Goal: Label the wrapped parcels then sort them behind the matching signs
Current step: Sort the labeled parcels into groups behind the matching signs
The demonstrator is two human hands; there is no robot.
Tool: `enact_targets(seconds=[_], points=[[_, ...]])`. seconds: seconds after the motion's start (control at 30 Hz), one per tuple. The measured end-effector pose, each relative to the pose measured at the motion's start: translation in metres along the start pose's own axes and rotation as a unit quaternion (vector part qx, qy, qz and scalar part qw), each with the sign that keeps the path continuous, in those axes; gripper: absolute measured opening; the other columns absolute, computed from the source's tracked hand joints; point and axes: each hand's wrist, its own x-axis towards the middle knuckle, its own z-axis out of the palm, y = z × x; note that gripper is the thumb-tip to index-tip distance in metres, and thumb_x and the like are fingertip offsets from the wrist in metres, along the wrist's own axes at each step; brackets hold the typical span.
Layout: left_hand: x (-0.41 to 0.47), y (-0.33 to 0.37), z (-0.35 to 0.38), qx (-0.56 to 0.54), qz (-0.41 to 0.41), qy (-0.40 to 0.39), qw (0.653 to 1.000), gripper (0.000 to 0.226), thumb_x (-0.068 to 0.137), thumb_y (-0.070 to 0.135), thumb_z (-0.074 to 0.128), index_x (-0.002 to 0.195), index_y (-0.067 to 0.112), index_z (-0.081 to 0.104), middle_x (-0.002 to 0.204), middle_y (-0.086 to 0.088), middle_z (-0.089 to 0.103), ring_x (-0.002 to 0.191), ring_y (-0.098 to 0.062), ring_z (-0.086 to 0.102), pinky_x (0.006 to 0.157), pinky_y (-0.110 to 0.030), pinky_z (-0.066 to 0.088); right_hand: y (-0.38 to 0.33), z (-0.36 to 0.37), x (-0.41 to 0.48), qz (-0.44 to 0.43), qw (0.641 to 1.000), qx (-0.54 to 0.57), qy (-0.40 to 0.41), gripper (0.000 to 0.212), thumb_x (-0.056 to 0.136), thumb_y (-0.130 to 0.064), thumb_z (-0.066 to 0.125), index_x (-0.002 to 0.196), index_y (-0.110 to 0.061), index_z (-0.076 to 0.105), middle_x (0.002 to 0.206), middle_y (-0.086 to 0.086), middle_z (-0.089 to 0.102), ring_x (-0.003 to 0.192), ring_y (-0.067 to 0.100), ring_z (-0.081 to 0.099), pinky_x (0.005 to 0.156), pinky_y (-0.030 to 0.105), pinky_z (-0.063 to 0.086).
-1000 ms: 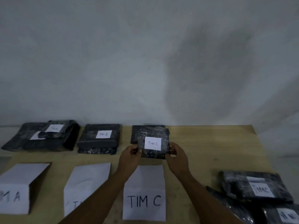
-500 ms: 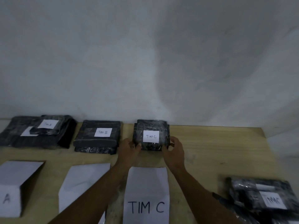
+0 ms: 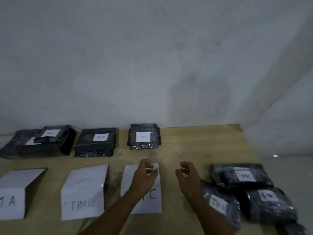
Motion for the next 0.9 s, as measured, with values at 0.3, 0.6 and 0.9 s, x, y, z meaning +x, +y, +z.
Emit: enact_targets(seconds=[0.3,0.6,0.9], points=[[-0.083,-0.025,0.091,0.095,0.011,-0.160,0.982,0.026,0.091,0.024,0.061,0.115,0.022,0.051,0.120,0.002,0.058,0.103,-0.007,0.059,0.073,-0.018,0.050,0.070,-0.089,-0.071,0.064,0.994,0.004,0.089,0.014,0.089,-0.011,0.062,0.100,-0.018,0.058,0.101,0.006,0.060,0.095,0.020,0.060,0.076,0.028,0.048],[-0.116,-0.024,0.145,0.138,-0.018,-0.220,0.966,0.060,0.090,0.031,0.062,0.142,0.022,0.034,0.137,0.007,0.045,0.125,-0.015,0.047,0.092,-0.023,0.039,0.130,-0.157,-0.118,0.192,0.976,-0.031,0.096,0.059,0.084,-0.020,0.068,0.137,-0.016,0.043,0.134,0.005,0.051,0.117,0.024,0.054,0.094,0.039,0.047],[-0.121,-0.012,0.140,0.096,-0.021,-0.195,0.976,0.023,0.093,0.022,0.059,0.114,0.024,0.053,0.105,0.008,0.061,0.090,-0.006,0.057,0.066,-0.011,0.043,0.128,-0.165,-0.121,0.211,0.976,0.054,0.013,0.044,0.085,-0.027,0.070,0.124,-0.032,0.050,0.121,-0.005,0.061,0.106,0.015,0.061,0.092,0.046,0.052]])
